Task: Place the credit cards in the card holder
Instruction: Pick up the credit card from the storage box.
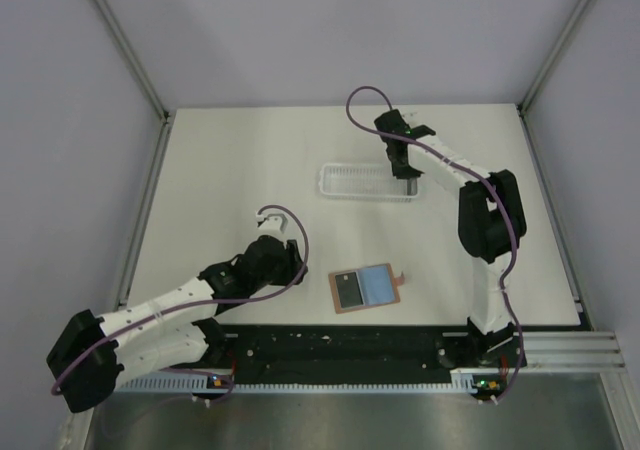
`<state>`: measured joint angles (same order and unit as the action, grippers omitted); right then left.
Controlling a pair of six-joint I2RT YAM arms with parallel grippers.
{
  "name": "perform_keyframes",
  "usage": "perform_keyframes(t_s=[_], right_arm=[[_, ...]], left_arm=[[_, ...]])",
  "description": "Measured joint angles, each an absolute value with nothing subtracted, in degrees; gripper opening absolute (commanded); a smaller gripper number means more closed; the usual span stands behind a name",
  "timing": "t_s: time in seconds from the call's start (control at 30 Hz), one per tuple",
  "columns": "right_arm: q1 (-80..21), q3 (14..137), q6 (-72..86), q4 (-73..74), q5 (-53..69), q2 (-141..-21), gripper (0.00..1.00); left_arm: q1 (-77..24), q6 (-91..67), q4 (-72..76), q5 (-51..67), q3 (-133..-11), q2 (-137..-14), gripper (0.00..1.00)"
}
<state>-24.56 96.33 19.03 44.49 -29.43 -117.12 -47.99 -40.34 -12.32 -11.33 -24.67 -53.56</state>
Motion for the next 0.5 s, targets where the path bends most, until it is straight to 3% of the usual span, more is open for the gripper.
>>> perform_keyframes(t_s=[0.17,0.33,0.4,0.5], right_arm=[[-24.56,96.29,19.03,44.49,-29.45,-117.08,0.16],[-24.56,96.27,18.96,44.51,-29.5,-117.08,0.49],[-24.56,96.27,18.98,44.53,-29.54,-117.08,0.56],[-24.56,96.27,18.61,44.58,-29.71,-117.08,0.59]], left_arm=[[-47.99,-40.36,-12.03,-11.33,-24.64,-53.91,0.52],[-47.99,-40.36,-11.99,-11.31,-24.64,-53.91,0.52],[-47.99,-40.38,-11.99,-11.31,-24.64,-53.91,0.52],[-47.99,-40.36,-11.99,-11.31,-24.64,-53.91,0.52]])
